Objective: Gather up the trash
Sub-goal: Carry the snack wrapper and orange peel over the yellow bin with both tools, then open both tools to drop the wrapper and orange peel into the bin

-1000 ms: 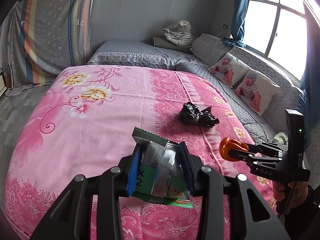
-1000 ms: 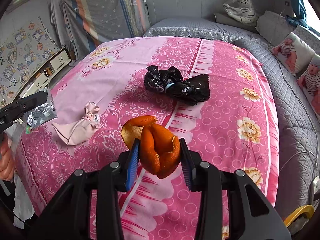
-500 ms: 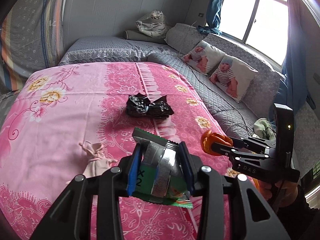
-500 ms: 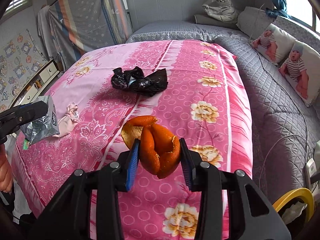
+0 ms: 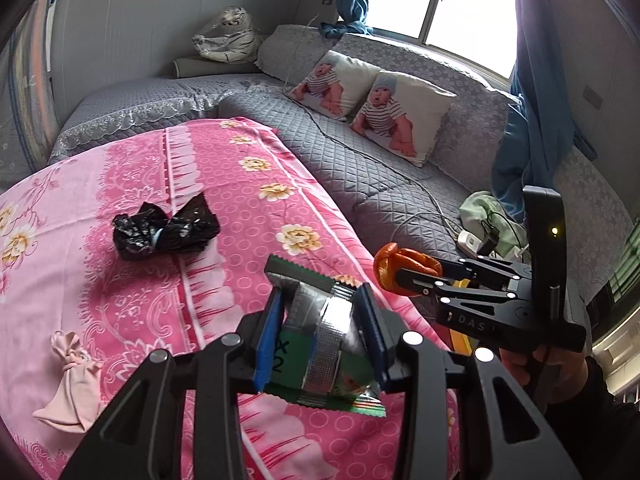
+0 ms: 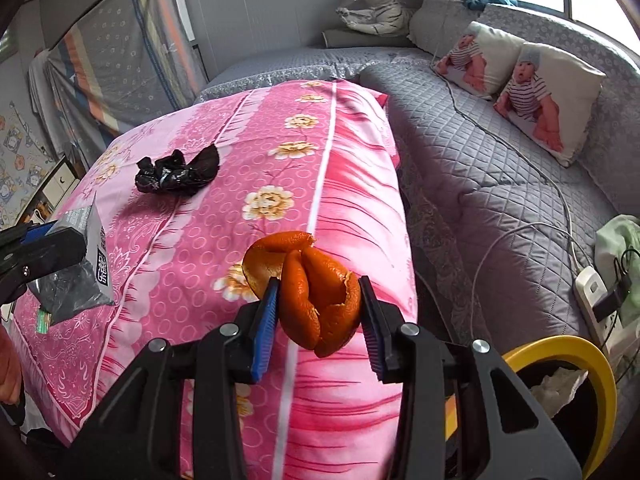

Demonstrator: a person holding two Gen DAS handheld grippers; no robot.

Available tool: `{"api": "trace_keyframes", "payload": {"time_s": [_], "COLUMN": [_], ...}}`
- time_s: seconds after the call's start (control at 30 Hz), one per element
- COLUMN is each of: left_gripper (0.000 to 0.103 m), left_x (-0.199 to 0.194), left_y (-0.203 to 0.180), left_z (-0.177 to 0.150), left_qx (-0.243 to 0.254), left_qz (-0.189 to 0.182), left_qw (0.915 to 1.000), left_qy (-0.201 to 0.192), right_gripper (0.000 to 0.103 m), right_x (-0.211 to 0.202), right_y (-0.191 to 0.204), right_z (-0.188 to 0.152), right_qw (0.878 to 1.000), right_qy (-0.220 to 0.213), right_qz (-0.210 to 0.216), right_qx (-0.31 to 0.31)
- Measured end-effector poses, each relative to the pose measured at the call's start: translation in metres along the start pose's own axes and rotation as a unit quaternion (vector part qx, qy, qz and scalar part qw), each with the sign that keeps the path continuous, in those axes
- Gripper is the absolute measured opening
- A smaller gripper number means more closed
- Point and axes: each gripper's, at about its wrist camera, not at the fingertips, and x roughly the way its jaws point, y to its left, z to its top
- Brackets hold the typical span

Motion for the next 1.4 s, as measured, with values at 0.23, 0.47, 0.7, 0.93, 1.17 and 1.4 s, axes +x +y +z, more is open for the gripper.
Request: {"api": "trace_keyframes", "payload": {"time_s": [0.23,0.47,0.7,0.93,1.17,1.4], "left_gripper": [0.036,0.036,0.036,0.036,0.036,0.036], "left_x": [0.025,0.044,0.056,0.065,0.073,0.087], "left_y": [-0.036,-0.07,-0.108,-0.147,-0.187,-0.211], "left_z": [0.003,0.003,0.003,0.004,0.004,-0.01], "left_qx": [0.029,0.054,0.085,0.114,0.14,0.15], "left_qz": [-0.031,-0.057,-0.083,-0.112,-0.143,-0.147], "left_qw": [0.9988,0.996,0.9917,0.9856,0.9776,0.9747], "left_qy": [0.025,0.041,0.049,0.056,0.065,0.076], "right_gripper": [0.036,0.036,0.036,0.037,0.037,0.037], "right_x": [-0.012,-0.027,-0.046,-0.063,-0.081,-0.085], "right_y": [-0.045,-0.083,-0.119,-0.145,-0.164,-0.177], "right_z": [-0.013,-0.033,-0.055,-0.073,-0.087,-0.104], "right_qw": [0.999,0.995,0.989,0.982,0.976,0.972], "right_qy": [-0.005,-0.007,-0.012,-0.018,-0.023,-0.021], "right_qz": [-0.026,-0.058,-0.089,-0.118,-0.146,-0.154], "right_qx": [0.04,0.078,0.117,0.144,0.161,0.179]}}
